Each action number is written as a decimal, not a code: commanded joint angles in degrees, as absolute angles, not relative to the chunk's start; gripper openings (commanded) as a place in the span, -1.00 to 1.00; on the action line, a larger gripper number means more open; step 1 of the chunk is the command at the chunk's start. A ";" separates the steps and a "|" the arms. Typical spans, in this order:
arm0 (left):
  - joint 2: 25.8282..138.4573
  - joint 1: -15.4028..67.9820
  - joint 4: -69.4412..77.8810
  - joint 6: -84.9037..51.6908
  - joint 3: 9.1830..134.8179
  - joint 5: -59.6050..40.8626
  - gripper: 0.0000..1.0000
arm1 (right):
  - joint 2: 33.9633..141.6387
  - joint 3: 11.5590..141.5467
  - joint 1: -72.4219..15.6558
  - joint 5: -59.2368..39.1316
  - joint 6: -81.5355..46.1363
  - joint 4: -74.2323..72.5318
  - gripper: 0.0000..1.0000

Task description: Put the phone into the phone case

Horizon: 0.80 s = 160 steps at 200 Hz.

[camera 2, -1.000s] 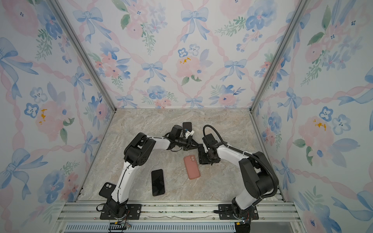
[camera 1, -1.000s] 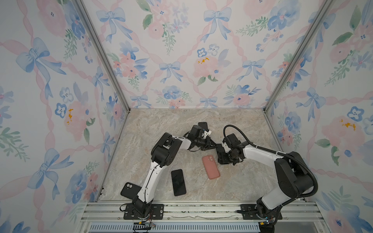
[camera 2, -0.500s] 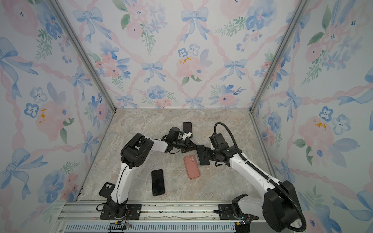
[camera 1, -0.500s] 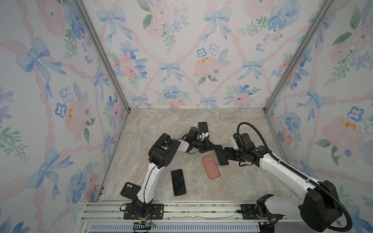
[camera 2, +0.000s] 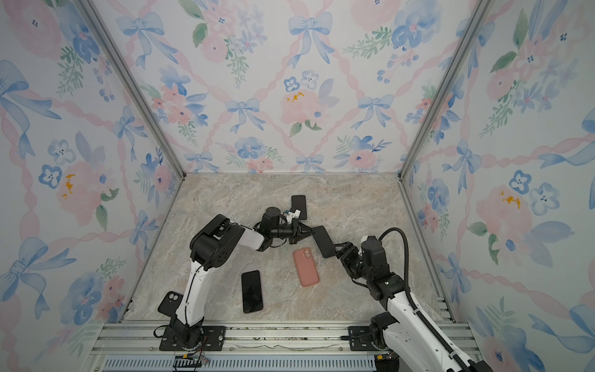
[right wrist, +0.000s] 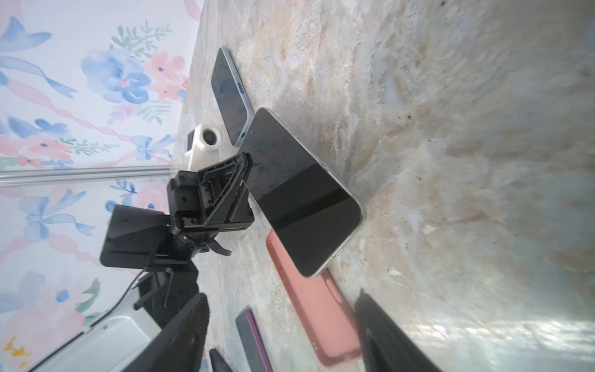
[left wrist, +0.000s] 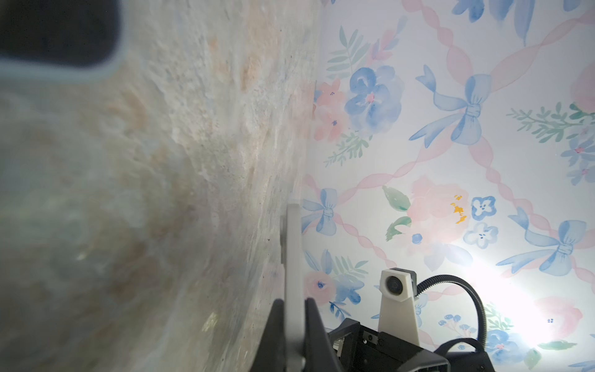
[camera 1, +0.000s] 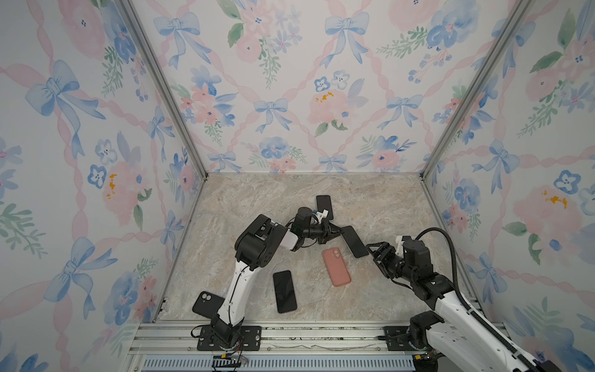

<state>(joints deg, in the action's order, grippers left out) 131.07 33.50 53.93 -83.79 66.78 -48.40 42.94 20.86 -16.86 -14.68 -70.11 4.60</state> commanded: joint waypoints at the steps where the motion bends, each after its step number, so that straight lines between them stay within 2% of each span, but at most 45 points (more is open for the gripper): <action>1: 127.53 32.79 64.78 -89.41 65.34 -47.32 -0.88 | 41.53 16.75 -14.73 -18.95 -79.21 -6.37 0.45; 43: 126.72 32.10 75.31 -96.07 63.21 -45.34 -0.92 | 42.13 12.30 -13.01 -19.51 -85.06 -19.20 0.42; 103: 124.81 31.98 78.25 -98.20 61.77 -43.95 -0.93 | 49.72 12.32 -12.53 -21.32 -85.71 -30.38 0.34; 160: 123.86 31.65 80.59 -99.47 60.62 -43.22 -0.93 | 56.82 12.76 -12.57 -22.57 -86.28 -38.40 0.08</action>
